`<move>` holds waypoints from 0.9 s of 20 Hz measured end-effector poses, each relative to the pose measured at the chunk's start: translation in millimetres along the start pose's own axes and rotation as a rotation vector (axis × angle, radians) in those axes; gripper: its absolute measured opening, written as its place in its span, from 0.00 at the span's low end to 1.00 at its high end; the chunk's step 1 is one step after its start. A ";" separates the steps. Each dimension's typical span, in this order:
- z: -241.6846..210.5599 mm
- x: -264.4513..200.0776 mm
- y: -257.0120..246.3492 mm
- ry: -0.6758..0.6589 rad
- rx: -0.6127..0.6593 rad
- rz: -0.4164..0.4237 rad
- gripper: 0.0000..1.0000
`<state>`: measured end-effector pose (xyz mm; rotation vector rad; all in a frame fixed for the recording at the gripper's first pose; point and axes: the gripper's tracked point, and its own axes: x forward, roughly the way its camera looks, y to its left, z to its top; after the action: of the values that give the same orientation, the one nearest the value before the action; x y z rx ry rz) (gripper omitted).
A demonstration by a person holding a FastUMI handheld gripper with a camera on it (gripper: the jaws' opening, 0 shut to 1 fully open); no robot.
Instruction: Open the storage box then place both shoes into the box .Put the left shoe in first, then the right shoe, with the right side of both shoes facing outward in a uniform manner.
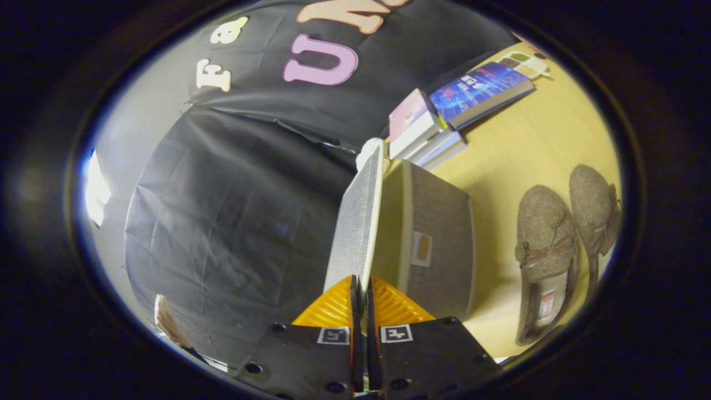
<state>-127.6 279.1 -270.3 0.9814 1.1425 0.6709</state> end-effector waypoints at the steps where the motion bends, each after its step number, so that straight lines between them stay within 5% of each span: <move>1: 3.8 0.9 15.3 -0.008 -0.016 0.016 0.07; 9: -9.5 53.9 128.3 0.012 -0.193 0.105 0.12; 18: -58.5 145.0 185.7 0.057 -0.191 0.127 0.12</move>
<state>-131.9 501.0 -171.9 0.8814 1.0501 0.8984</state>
